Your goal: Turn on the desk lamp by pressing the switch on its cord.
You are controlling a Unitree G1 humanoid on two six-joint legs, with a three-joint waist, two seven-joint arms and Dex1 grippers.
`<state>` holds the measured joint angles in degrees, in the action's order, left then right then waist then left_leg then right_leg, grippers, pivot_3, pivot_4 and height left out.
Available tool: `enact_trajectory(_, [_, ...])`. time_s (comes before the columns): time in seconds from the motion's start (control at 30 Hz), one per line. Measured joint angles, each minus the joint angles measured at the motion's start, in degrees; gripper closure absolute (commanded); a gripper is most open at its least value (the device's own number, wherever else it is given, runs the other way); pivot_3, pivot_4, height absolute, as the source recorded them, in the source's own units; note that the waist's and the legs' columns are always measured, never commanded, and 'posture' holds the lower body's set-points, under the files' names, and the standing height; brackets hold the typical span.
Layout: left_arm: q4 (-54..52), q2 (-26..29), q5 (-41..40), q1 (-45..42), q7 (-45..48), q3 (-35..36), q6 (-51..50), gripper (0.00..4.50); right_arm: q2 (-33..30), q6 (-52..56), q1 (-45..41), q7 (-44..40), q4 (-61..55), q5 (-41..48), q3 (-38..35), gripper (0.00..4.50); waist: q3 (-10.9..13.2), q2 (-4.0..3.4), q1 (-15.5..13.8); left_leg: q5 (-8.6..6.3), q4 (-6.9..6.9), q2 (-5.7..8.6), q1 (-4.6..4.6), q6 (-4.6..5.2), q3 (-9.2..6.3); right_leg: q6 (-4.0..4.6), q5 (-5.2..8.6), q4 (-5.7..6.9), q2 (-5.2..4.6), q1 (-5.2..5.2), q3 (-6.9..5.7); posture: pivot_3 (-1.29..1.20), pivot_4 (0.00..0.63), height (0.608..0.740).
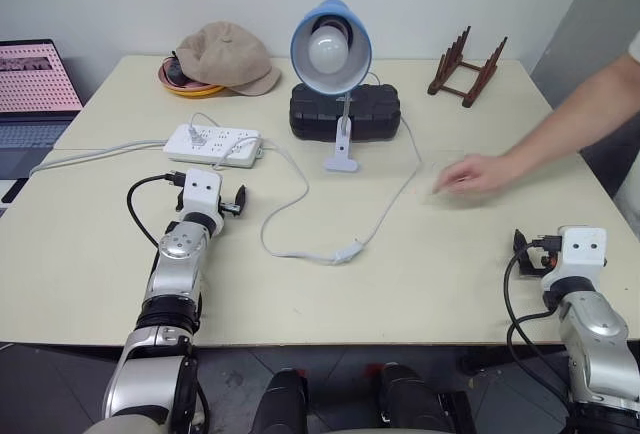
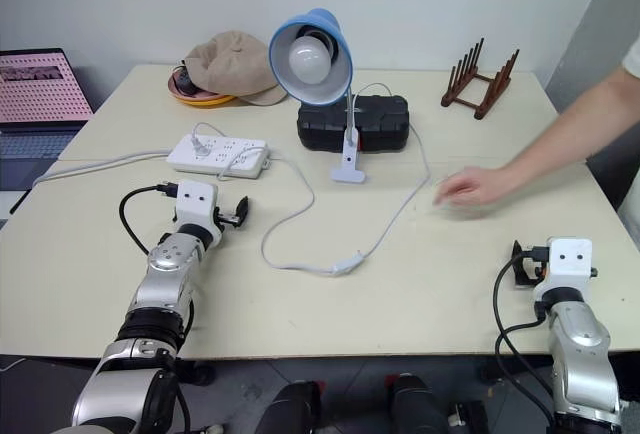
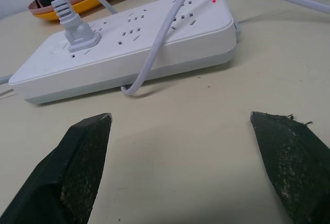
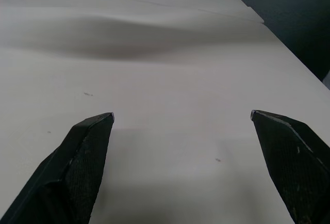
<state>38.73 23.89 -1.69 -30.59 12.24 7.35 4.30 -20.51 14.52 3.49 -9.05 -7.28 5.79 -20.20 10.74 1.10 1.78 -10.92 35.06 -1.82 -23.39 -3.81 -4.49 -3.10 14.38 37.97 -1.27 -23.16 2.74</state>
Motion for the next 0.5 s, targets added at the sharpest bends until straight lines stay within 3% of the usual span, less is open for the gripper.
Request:
enact_trajectory(0.27, [-3.7,2.4,-1.5,2.5,6.3,0.3,-1.6,0.00,-3.2,1.6,-0.1,-2.5,-2.1,0.2,0.1,0.03,0.0,0.00,0.1,0.00,-0.02,-0.01,0.01,0.00,0.02,0.02,0.01,0.01,0.01,-0.02,0.02,0.00,0.150,0.740])
enact_trajectory(0.5, [-23.0,11.2,-9.0,5.8,29.4,-4.0,-11.8,0.00,-9.8,5.0,1.1,-15.5,-8.3,5.5,4.3,0.03,0.0,-0.01,0.1,0.00,-0.03,-0.02,-0.04,0.00,0.02,0.18,0.11,-0.01,0.00,-0.04,0.02,0.00,0.150,0.740])
